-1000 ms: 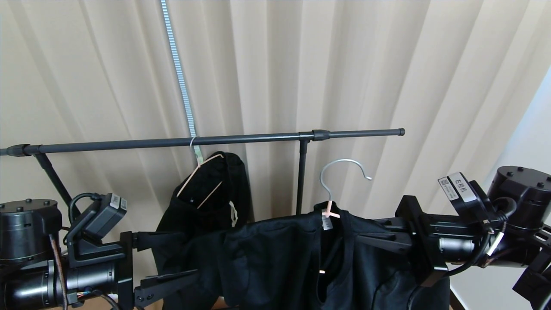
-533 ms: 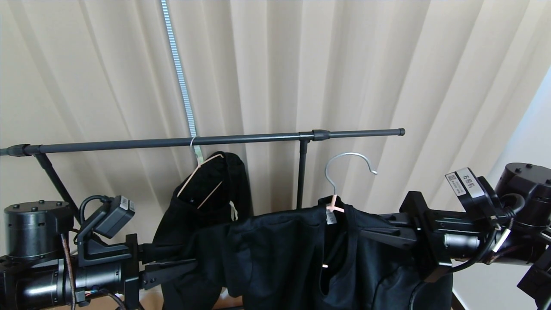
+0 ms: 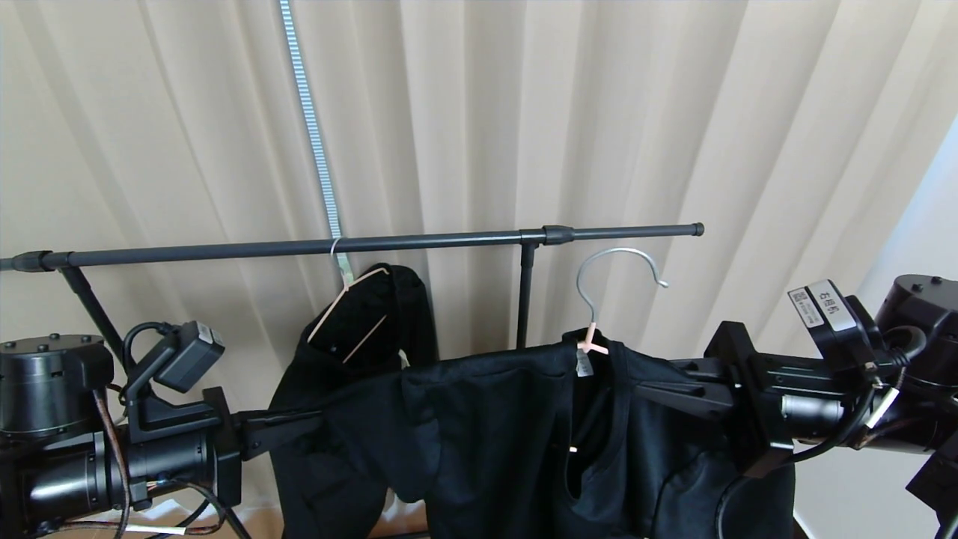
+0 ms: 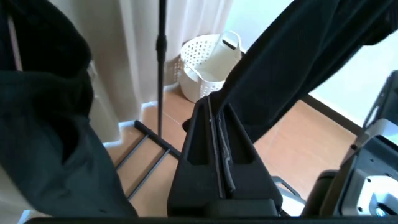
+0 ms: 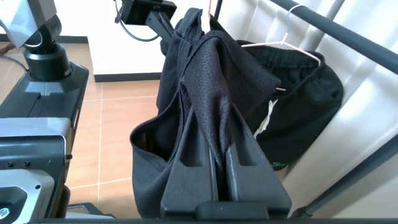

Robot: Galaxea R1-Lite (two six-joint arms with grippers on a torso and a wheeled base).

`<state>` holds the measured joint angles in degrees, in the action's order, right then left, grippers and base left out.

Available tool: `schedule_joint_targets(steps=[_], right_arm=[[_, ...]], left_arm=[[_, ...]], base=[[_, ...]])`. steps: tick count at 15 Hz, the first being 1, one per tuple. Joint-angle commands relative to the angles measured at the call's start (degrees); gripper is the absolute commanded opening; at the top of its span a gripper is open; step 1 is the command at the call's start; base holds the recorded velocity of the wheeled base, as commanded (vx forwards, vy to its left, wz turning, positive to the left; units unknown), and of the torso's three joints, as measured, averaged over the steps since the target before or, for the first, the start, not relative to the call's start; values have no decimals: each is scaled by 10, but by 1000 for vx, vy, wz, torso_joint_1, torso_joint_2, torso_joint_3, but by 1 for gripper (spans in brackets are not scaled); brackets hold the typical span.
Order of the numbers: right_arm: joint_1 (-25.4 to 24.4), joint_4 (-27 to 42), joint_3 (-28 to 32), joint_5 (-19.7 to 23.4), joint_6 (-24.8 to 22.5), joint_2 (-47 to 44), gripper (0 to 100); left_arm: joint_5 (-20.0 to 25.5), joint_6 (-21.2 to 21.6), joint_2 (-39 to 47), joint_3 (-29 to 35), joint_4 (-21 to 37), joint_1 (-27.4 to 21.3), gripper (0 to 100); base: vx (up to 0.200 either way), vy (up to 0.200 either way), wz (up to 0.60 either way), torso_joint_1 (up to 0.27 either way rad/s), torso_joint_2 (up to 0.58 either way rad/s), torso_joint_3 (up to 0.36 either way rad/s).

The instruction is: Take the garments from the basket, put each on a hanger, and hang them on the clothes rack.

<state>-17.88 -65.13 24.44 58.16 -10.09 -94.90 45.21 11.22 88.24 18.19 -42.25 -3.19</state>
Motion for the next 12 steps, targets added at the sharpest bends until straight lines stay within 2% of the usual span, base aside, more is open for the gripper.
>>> schedule_joint_targets(steps=[1, 12], right_arm=[[7, 0, 0, 1, 0, 7, 0], [45, 0, 6, 27, 1, 30, 0]], left_arm=[[0, 0, -2, 6, -1, 14, 0], [0, 9, 22, 28, -1, 67, 0]], base=[[0, 0, 0, 0, 0, 0], [0, 0, 0, 0, 0, 0]])
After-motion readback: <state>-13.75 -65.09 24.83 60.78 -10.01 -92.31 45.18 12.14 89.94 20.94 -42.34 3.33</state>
